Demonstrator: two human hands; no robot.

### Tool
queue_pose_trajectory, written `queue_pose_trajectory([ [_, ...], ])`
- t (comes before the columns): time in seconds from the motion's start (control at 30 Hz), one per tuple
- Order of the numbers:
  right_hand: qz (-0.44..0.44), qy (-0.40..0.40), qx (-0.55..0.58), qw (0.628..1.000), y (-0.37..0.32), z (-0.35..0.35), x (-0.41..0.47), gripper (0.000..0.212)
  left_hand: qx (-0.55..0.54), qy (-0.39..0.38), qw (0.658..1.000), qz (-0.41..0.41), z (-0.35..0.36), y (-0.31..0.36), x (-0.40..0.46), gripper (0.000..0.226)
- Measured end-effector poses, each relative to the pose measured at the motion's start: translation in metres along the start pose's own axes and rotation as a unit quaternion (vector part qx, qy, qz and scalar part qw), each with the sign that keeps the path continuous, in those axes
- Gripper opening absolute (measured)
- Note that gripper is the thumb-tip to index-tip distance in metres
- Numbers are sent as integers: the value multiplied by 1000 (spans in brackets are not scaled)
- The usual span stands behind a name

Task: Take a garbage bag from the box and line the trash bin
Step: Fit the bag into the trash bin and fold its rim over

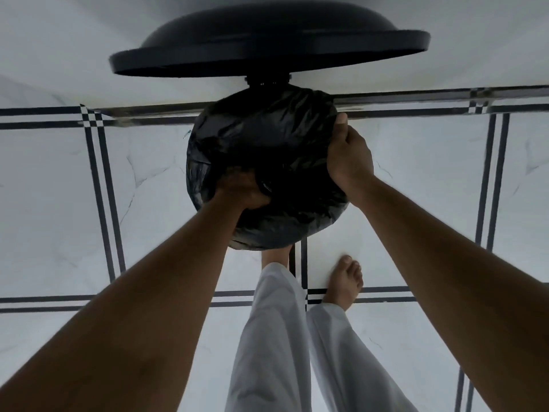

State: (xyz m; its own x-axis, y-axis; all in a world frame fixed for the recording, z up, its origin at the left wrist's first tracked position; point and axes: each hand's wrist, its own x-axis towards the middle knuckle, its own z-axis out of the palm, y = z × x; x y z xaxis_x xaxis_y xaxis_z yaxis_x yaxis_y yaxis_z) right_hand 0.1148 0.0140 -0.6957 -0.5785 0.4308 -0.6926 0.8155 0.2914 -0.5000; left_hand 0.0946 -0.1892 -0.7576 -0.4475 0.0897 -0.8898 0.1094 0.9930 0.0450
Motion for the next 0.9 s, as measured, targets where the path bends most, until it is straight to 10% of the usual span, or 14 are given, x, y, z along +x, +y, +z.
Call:
queue_pose_trajectory([
  [0.53,-21,1,-17,1000,5,2,2,67,-243,272,922,131,-6,38,-70,25],
  [0.9,-56,22,-38,997,18,6,11,65,-258,-1,965,-49,11,40,35,64],
])
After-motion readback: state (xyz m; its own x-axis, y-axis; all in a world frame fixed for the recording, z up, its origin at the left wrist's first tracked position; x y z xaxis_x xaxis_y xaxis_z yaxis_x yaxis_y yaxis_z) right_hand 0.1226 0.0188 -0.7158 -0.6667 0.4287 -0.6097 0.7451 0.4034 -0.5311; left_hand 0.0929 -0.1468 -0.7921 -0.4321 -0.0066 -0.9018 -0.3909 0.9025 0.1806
